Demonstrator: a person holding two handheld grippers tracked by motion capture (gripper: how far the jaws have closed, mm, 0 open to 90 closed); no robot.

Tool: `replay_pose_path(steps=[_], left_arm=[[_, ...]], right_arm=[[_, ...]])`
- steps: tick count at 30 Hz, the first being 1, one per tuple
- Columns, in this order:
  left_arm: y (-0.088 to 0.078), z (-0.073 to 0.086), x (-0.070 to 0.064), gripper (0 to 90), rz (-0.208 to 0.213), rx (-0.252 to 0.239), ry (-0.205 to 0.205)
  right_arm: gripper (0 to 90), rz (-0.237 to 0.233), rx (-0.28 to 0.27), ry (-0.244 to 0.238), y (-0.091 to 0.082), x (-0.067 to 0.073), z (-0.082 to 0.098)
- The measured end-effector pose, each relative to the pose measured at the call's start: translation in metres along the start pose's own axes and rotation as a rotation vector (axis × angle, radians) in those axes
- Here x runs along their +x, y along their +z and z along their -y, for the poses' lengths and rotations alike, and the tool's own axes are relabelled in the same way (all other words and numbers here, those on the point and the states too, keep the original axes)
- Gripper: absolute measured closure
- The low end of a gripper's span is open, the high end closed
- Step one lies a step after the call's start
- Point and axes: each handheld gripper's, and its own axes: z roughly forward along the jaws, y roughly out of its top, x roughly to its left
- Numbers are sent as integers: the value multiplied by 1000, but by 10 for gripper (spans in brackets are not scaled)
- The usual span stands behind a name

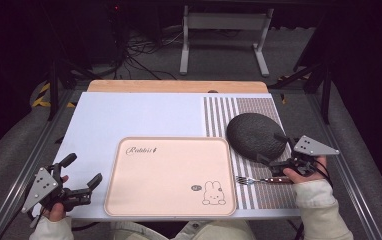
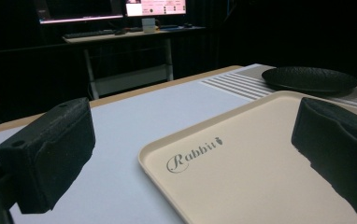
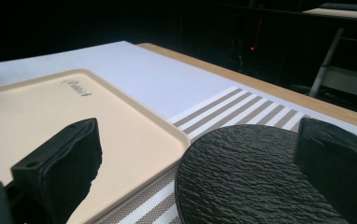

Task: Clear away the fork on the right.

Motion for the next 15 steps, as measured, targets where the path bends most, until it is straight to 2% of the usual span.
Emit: replay_pose_path(steps=[3, 4, 6, 10, 12, 15], left_arm=[[0, 0, 0, 1, 0, 0, 1], [0, 0, 0, 2, 0, -1, -1], [1, 0, 0, 2, 0, -1, -2], [1, 0, 0, 1, -1, 0, -1], [1, 0, 0, 1, 0, 0, -3], [1, 0, 0, 1, 2, -1, -2]], right_arm=[[20, -18, 28, -24, 2, 1, -4], [33, -36, 50, -57, 3, 3, -7], [34, -38, 62, -63, 4, 3, -9], [93, -65, 189, -115, 5, 4, -17], [97, -71, 266, -148, 6, 5, -21], [102, -86, 352, -178, 7, 5, -26]])
